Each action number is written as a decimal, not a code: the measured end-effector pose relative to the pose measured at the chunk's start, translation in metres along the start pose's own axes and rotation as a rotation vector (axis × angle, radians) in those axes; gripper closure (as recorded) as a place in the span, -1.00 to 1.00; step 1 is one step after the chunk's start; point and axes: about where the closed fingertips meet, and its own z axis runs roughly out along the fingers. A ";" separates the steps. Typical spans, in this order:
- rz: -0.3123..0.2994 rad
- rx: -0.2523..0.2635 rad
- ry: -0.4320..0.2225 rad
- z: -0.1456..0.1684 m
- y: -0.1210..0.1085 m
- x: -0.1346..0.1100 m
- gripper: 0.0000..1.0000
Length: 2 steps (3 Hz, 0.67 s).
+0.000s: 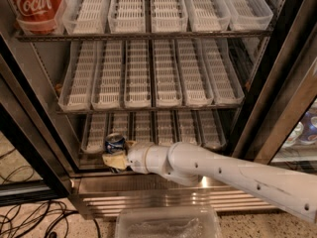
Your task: Pick pepsi can from bottom shelf of fridge
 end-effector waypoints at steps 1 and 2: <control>0.019 -0.107 0.045 -0.010 0.012 0.002 1.00; 0.001 -0.206 0.116 -0.024 0.027 0.005 1.00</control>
Offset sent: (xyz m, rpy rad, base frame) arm -0.0593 -0.0204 0.0170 -0.0612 0.1384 0.3607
